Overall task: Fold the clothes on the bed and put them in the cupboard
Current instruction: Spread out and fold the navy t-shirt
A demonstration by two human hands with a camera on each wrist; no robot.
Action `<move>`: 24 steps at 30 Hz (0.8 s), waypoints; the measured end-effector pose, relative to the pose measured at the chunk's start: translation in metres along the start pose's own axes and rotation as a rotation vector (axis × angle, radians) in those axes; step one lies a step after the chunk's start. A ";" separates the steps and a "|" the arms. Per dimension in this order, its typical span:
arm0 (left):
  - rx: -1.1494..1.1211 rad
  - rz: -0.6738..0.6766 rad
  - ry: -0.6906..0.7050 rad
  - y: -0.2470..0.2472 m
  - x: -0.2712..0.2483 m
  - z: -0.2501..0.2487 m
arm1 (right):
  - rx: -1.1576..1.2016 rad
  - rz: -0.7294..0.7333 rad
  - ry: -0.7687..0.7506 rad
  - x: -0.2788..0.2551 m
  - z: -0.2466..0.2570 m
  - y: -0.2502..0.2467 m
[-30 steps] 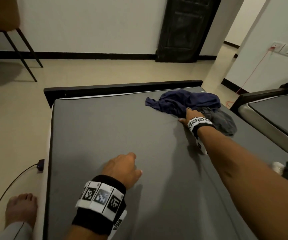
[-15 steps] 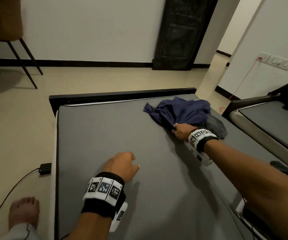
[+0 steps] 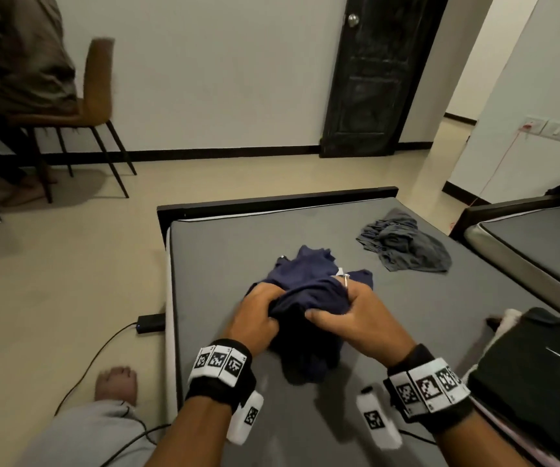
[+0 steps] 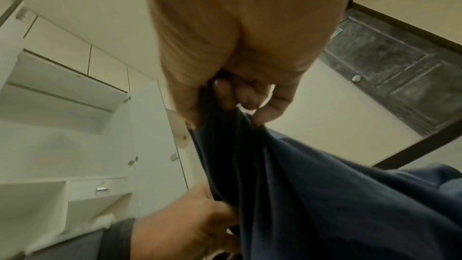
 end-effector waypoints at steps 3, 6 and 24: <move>0.055 -0.107 -0.018 -0.026 -0.009 -0.015 | -0.086 -0.099 -0.064 0.004 0.003 -0.008; 0.187 -0.334 0.060 -0.066 -0.011 -0.043 | -0.157 -0.268 -0.131 0.012 0.013 -0.034; 1.007 0.107 -0.055 -0.240 0.060 -0.213 | -0.569 -0.099 -0.352 0.044 0.148 -0.140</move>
Point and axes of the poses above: each hand's wrist, its own x-axis towards the middle knuckle, its own y-axis out of the palm, z = x × y, the point moved 6 cm from there along x, towards the middle knuckle, and after that the axes turned 14 degrees about y, right-handed, at the moved point
